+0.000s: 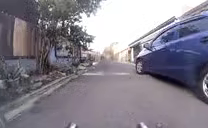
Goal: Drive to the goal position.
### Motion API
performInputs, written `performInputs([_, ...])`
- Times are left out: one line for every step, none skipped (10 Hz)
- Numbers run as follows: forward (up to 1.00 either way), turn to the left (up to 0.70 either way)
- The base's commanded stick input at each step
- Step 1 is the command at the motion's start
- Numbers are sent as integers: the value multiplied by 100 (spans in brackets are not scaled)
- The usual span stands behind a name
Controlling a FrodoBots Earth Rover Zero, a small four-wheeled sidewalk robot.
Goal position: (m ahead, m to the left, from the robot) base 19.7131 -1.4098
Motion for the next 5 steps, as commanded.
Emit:
performInputs([70,0])
performInputs([70,0])
performInputs([70,0])
performInputs([70,0])
performInputs([70,0])
